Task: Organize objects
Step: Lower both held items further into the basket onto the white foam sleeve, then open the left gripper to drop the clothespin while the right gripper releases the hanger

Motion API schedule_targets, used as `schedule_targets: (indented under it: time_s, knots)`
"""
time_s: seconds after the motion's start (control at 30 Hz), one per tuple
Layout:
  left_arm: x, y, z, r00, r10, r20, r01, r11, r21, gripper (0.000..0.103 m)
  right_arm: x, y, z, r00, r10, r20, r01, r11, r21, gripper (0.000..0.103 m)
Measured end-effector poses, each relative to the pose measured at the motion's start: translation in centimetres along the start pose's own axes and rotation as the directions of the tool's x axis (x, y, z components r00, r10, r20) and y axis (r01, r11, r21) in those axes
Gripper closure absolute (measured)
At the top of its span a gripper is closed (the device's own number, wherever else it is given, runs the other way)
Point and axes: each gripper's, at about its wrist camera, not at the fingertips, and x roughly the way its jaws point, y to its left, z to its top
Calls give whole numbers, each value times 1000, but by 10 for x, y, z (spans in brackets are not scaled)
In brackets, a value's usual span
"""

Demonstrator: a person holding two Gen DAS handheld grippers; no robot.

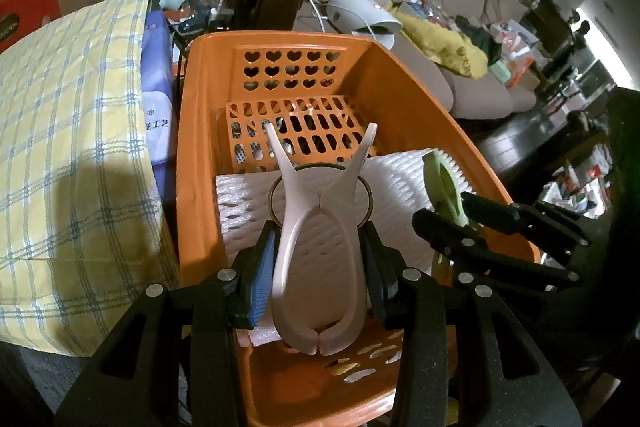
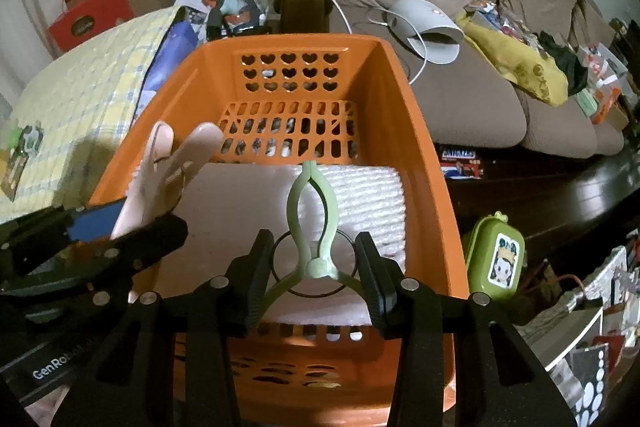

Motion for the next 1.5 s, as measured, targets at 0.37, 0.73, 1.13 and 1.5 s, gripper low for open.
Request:
schedule_targets:
  time_s: [0.37, 0.73, 1.13, 1.5]
  knots:
    - [2, -2, -1, 1000, 10, -13, -9, 1000, 12, 65, 1, 0, -1, 1000, 5, -2, -5, 1000, 6, 60]
    - [1, -1, -1, 1000, 19, -13, -18, 1000, 18, 65, 1, -1, 0, 1000, 3, -6, -3, 1000, 14, 60]
    - [1, -1, -1, 1000, 18, -18, -18, 1000, 12, 65, 2, -1, 0, 1000, 3, -9, -3, 1000, 14, 60]
    - [4, 1, 1, 1000, 3, -30, -3, 1000, -1, 65, 3, -1, 0, 1000, 1, -12, 0, 1000, 15, 60]
